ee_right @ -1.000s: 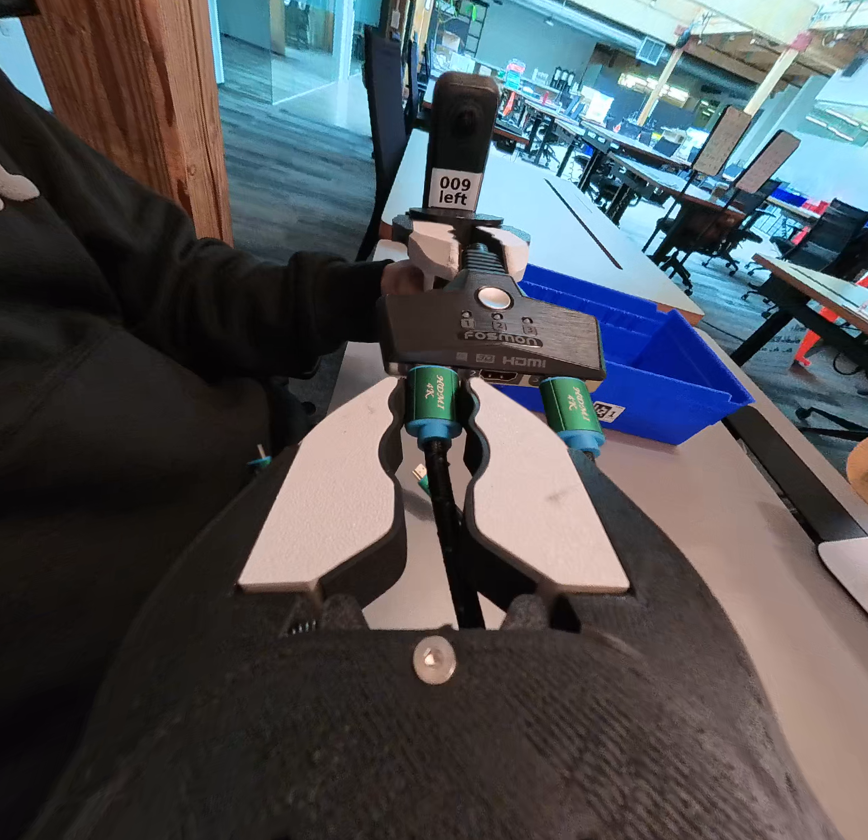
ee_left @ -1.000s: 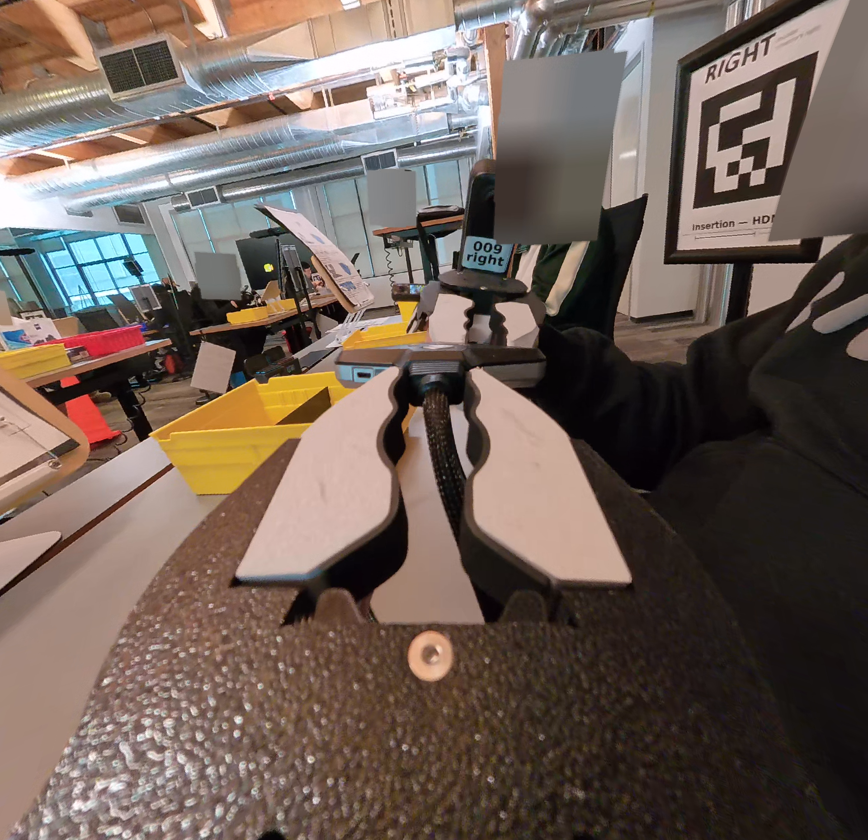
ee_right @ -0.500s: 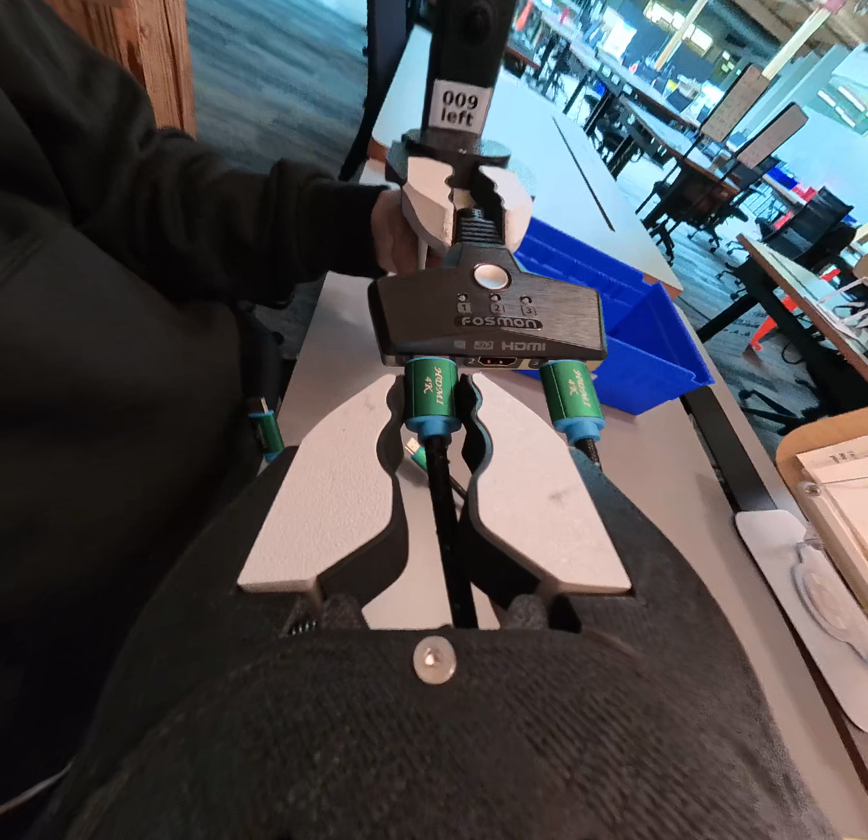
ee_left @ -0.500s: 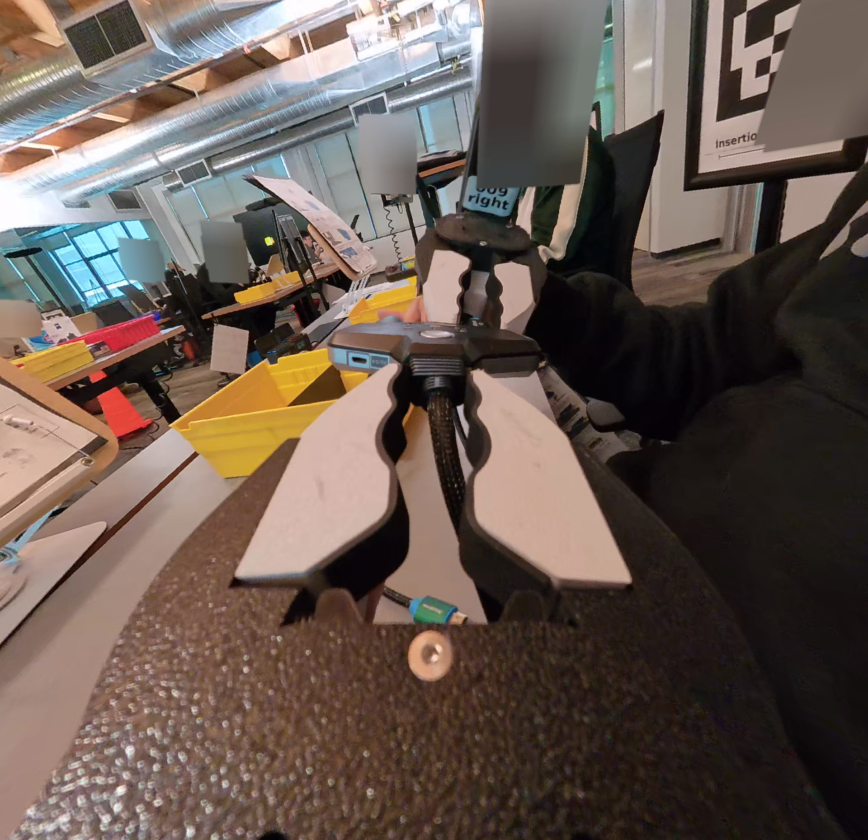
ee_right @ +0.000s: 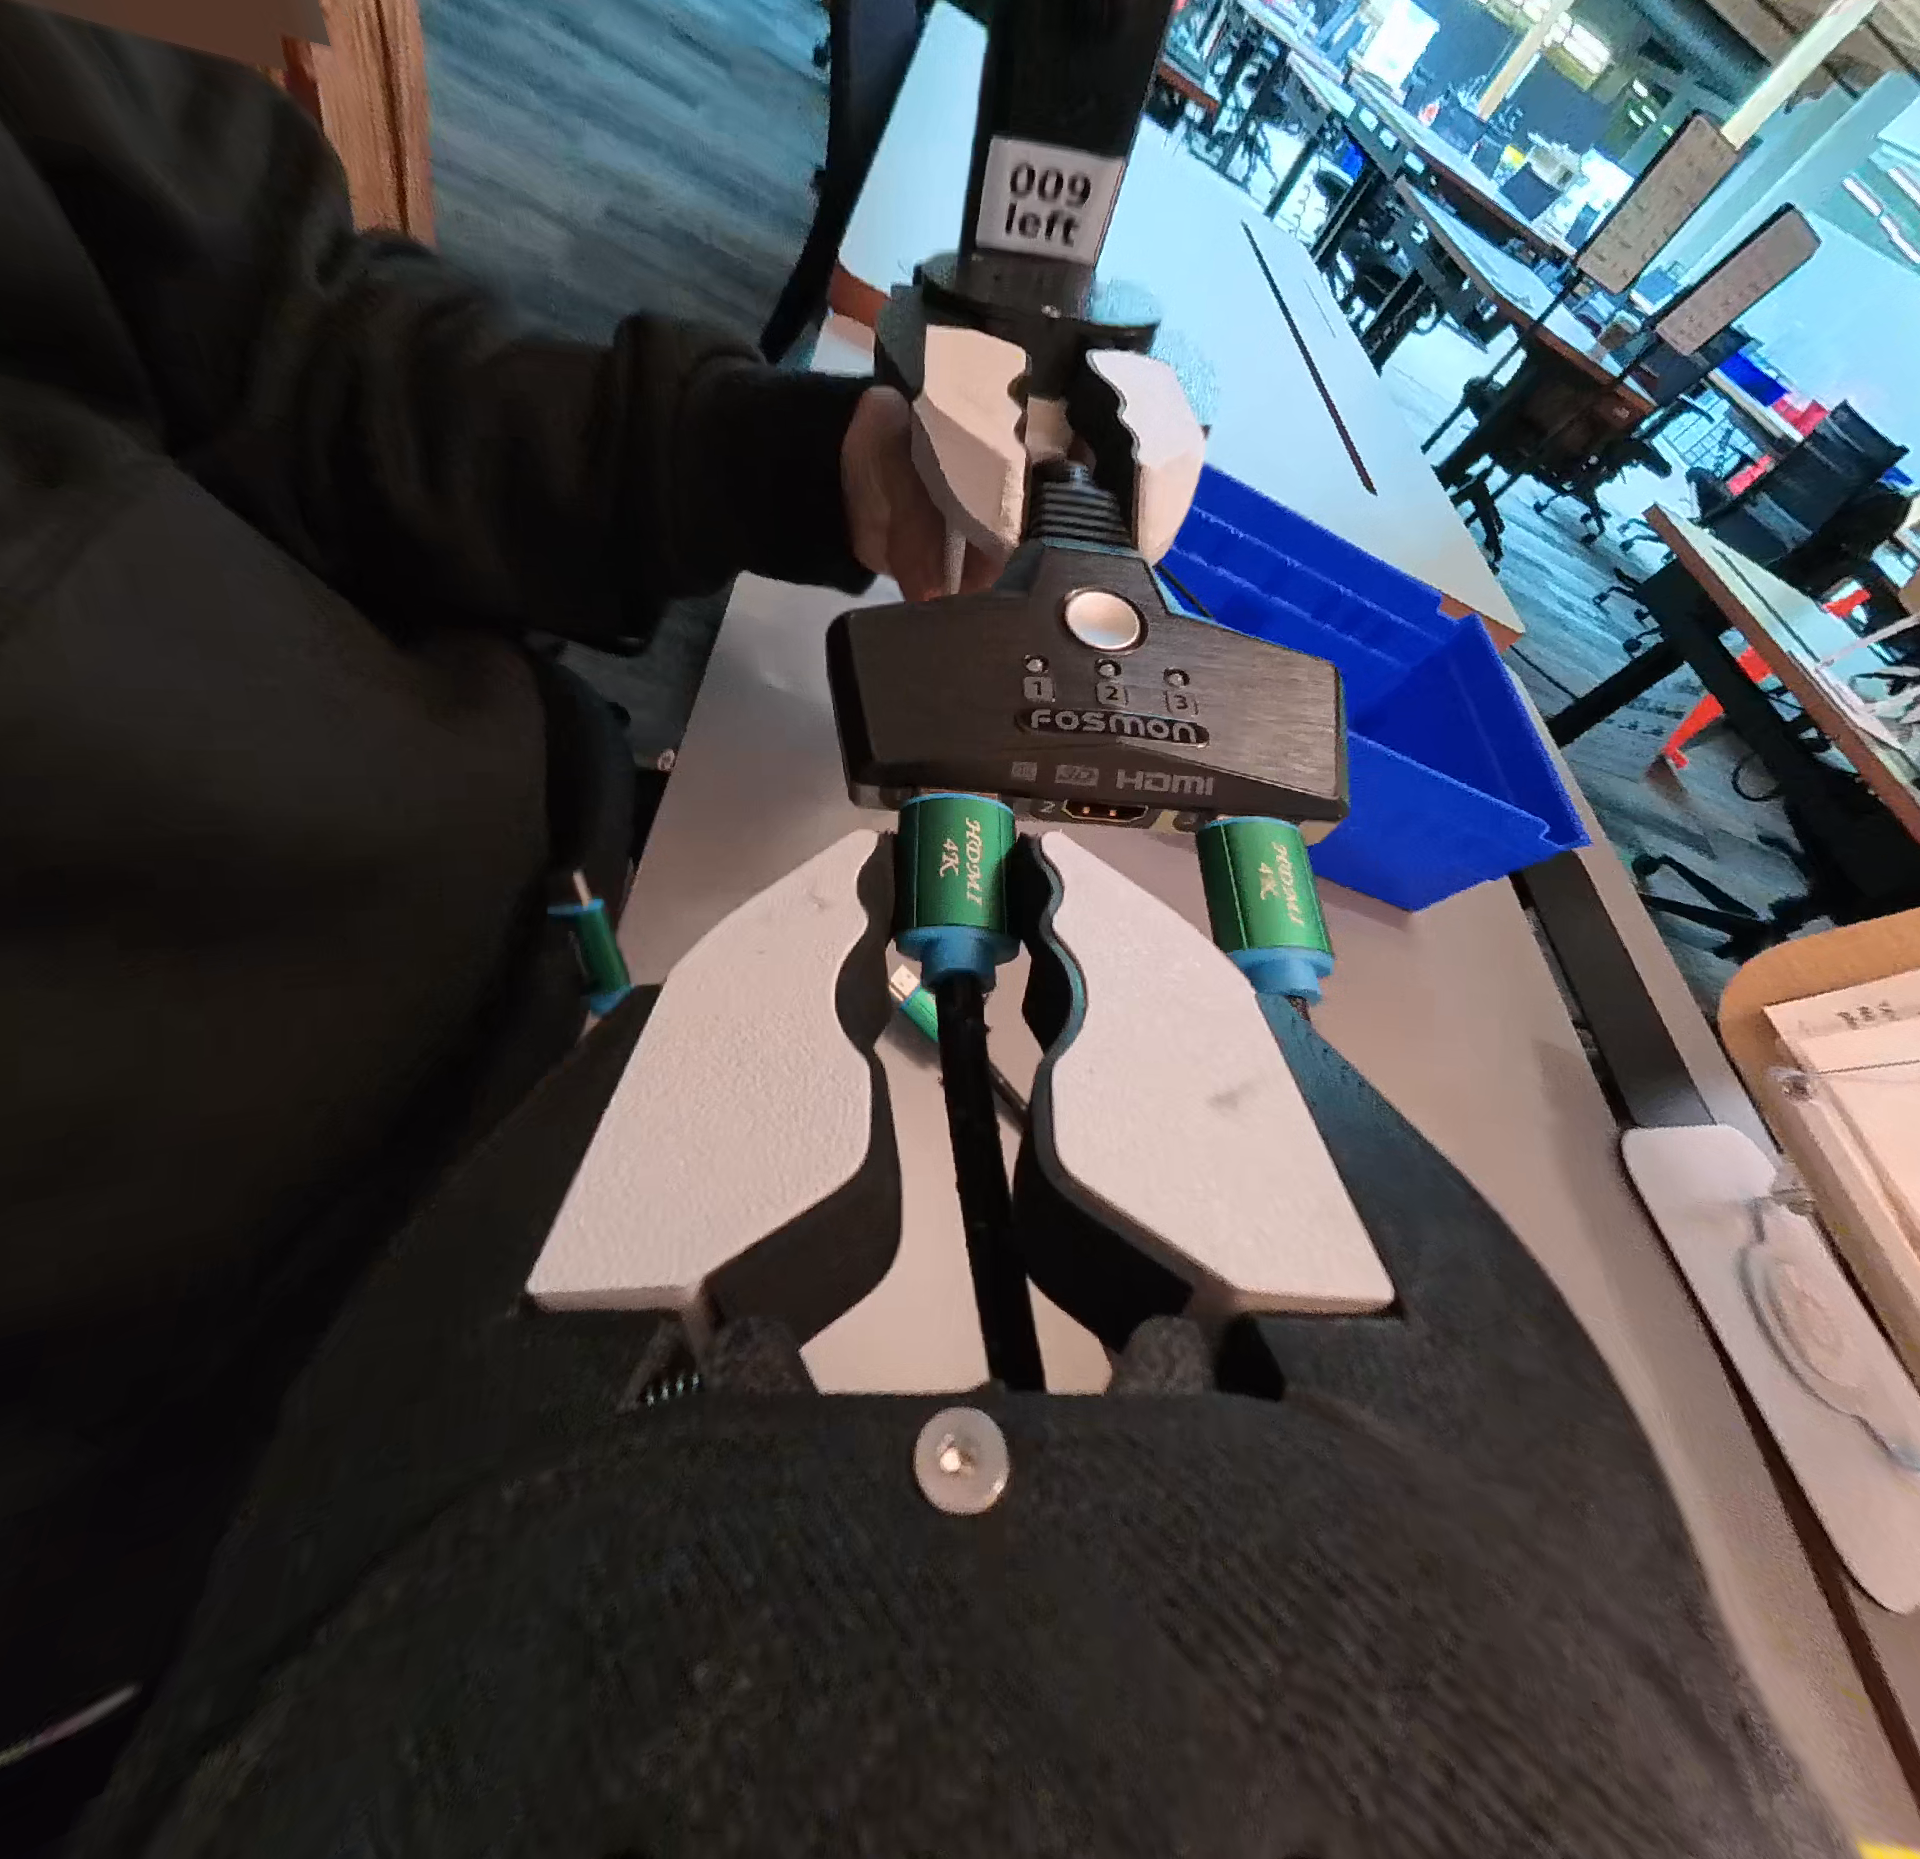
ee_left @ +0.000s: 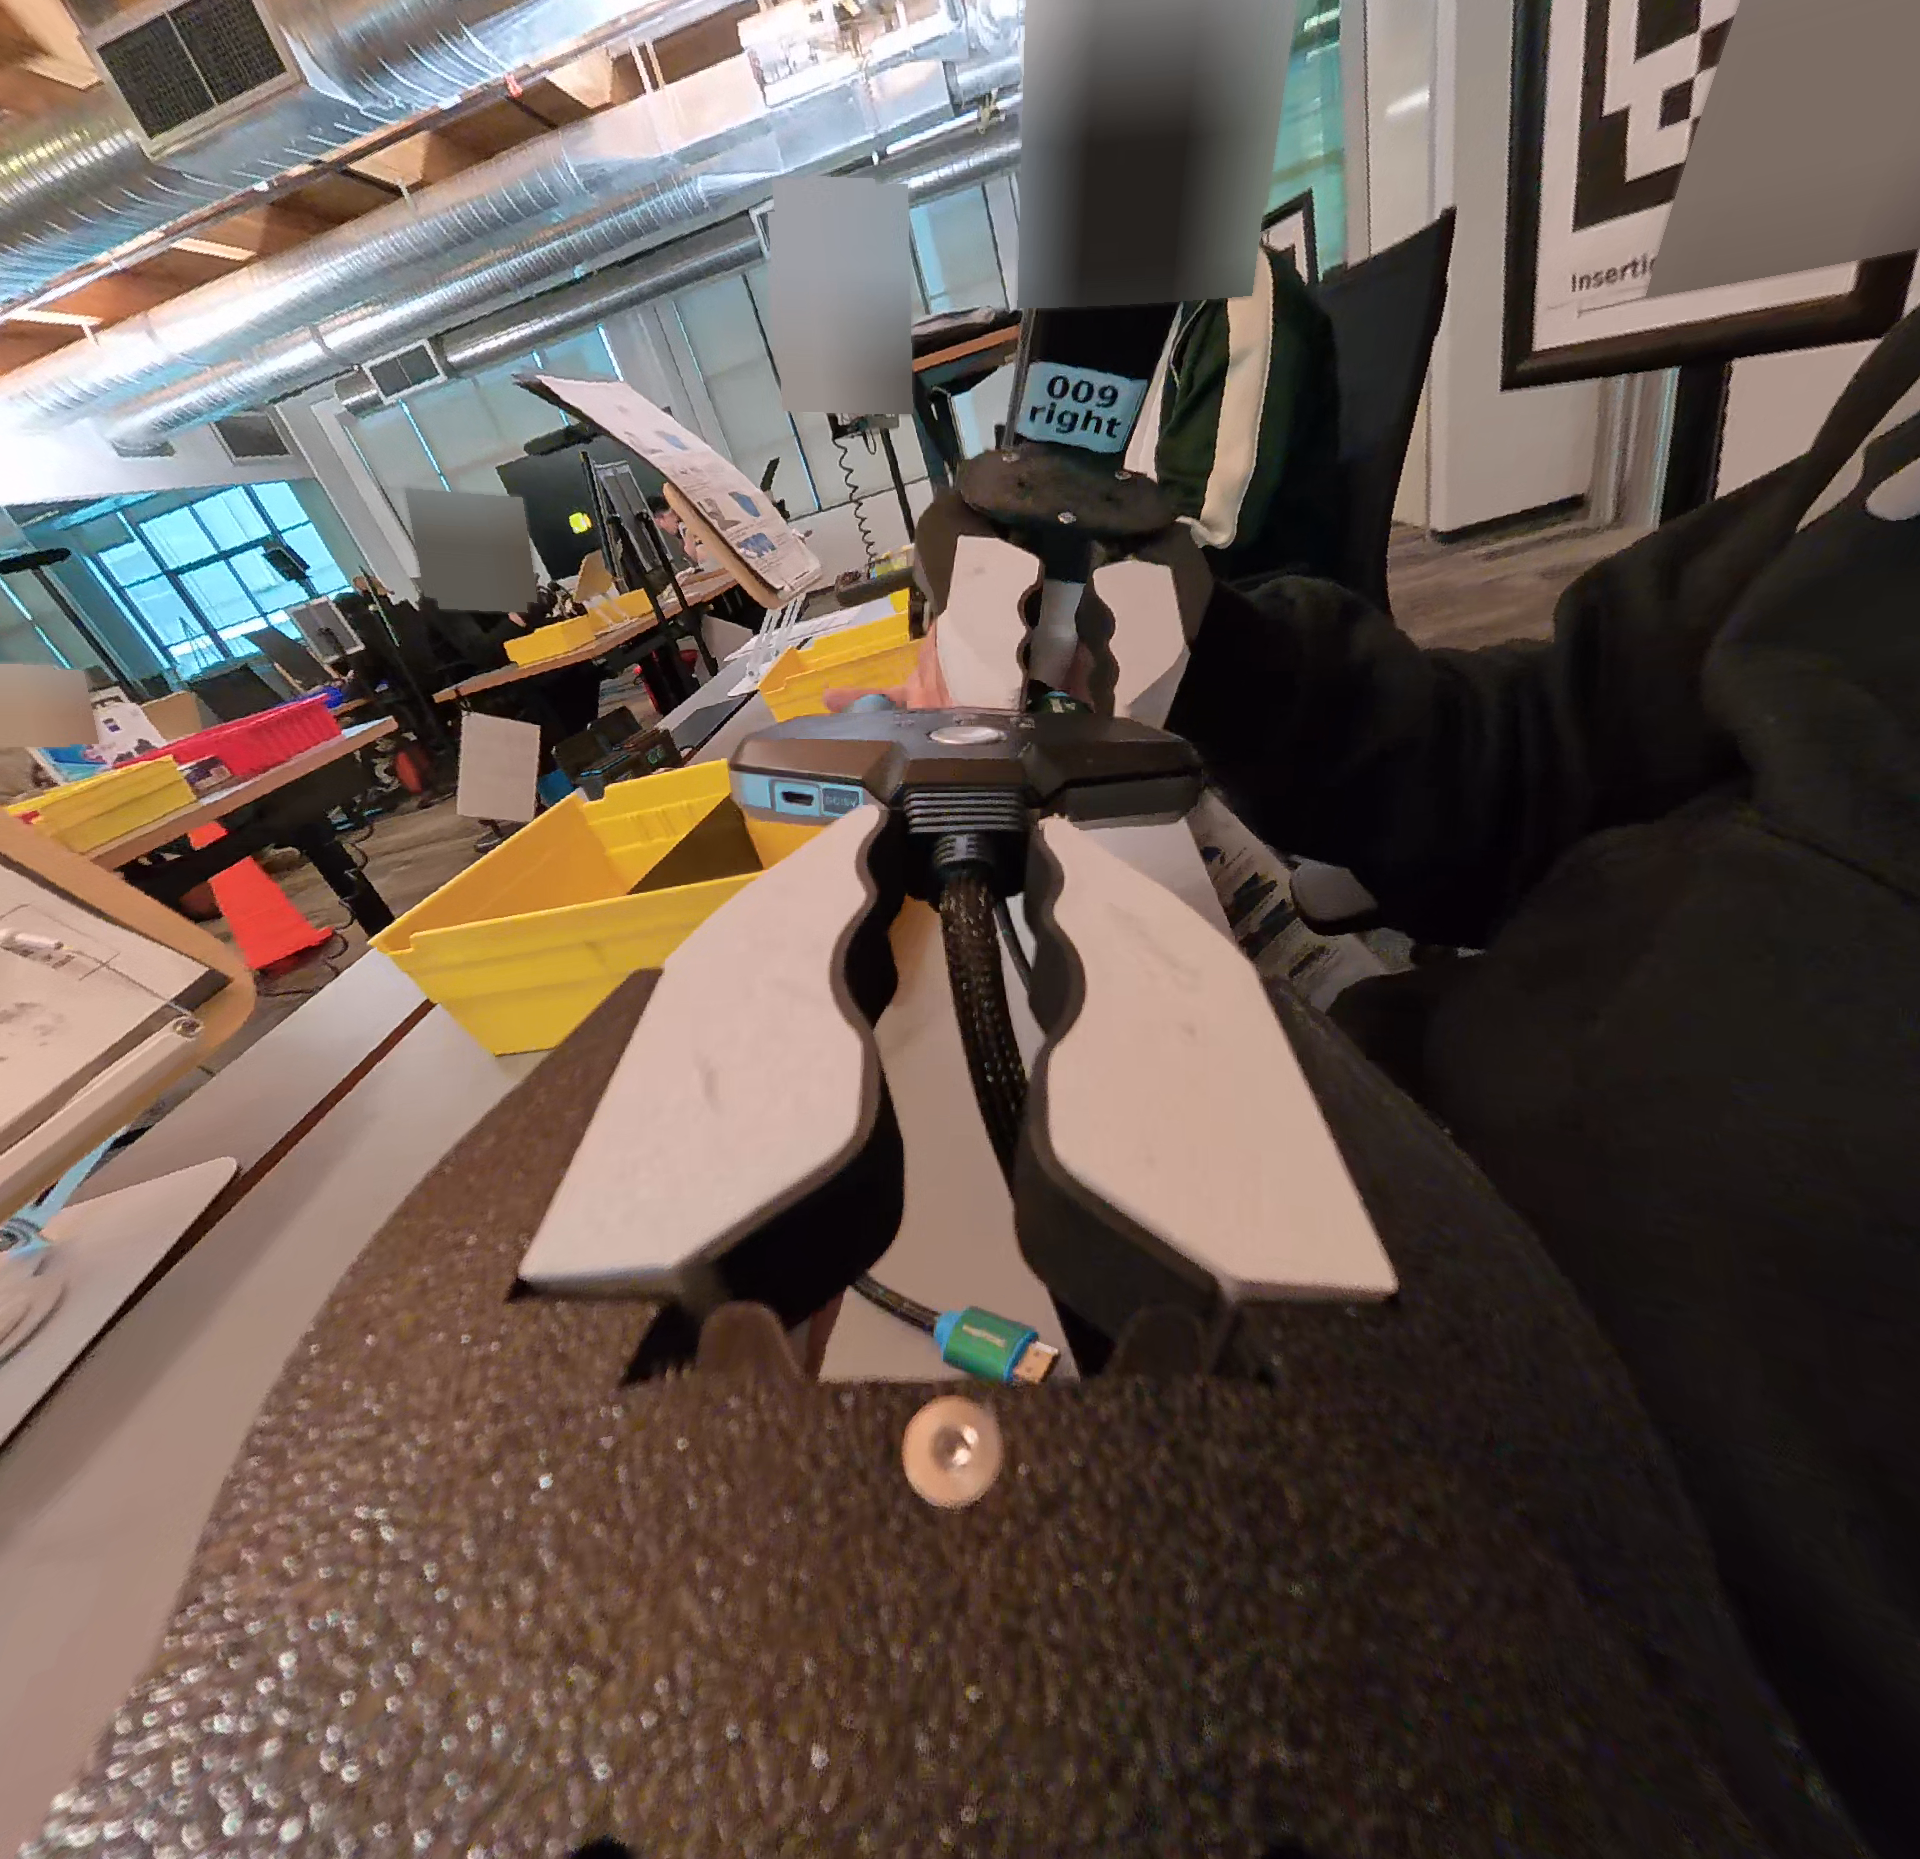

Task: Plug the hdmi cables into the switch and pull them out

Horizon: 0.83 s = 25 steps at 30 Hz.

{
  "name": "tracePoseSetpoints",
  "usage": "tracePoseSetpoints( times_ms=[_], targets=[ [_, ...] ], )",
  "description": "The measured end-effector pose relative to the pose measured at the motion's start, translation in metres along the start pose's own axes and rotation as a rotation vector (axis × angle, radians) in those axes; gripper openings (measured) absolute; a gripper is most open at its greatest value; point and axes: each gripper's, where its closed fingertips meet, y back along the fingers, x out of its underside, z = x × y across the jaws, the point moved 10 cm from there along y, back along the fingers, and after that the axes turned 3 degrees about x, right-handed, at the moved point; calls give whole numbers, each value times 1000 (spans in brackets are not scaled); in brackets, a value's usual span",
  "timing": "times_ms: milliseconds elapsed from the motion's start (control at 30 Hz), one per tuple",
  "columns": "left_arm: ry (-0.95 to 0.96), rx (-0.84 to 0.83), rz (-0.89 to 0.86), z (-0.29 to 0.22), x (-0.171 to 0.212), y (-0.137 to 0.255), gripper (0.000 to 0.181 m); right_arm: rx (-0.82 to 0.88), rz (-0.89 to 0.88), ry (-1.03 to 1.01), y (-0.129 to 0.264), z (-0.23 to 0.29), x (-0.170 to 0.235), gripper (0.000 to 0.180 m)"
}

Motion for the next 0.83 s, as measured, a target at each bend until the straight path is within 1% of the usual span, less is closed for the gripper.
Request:
tracePoseSetpoints(
  times_ms=[67,433,600,833],
  targets=[
    [4,-4,-5,1,1,2,23,-8,-9,-29,-3,0,0,23],
    [12,-15,-33,2,1,7,23,22,-80,12,-9,-1,5,23],
    [13,-6,-32,2,2,10,23,27,-15,30,-12,0,2,23],
    [-13,-10,54,0,-1,4,23,24,48,50,-6,-2,5,24]
  ],
)
